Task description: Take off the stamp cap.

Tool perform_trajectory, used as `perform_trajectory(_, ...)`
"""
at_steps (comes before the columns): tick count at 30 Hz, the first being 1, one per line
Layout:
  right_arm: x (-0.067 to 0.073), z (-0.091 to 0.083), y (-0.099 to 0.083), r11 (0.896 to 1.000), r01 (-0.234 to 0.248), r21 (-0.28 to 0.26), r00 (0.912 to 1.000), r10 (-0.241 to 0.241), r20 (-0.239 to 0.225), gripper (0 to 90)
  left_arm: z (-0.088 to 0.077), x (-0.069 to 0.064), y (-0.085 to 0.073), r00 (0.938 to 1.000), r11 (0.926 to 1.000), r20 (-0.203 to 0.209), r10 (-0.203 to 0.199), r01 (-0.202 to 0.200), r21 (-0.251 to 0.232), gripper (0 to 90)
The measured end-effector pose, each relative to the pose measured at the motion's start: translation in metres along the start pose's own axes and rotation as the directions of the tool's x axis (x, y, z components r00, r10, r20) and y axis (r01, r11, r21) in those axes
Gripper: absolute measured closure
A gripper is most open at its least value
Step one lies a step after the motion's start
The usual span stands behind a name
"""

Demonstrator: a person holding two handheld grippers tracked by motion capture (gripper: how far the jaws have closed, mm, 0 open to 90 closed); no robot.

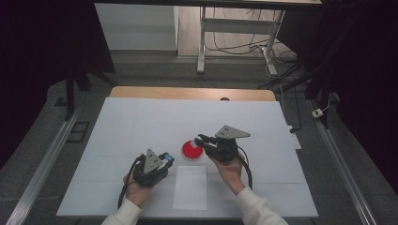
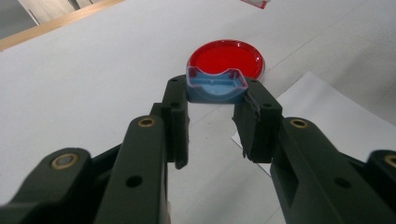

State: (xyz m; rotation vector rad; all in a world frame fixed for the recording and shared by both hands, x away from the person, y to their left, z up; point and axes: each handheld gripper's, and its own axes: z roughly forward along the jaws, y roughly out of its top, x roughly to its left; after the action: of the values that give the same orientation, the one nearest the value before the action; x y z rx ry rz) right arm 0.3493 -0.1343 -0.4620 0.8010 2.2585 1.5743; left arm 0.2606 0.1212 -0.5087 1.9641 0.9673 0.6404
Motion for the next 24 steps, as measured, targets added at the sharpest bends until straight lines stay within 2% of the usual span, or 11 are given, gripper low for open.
perform_trajectory(16,-0.008,0.022,0.007,0.998,-0.019,0.067,0.9997,0.020,-0.015,75.1,0.000,0.000,0.001,1.0000,1.0000,0.001,-0.002,0.002,-0.001,65.9)
perform_trajectory(24,-0.012,0.032,0.008,0.994,-0.001,0.110,0.9999,0.002,-0.010,75.1,-0.001,0.000,0.001,1.0000,1.0000,-0.001,-0.003,0.003,-0.001,65.9)
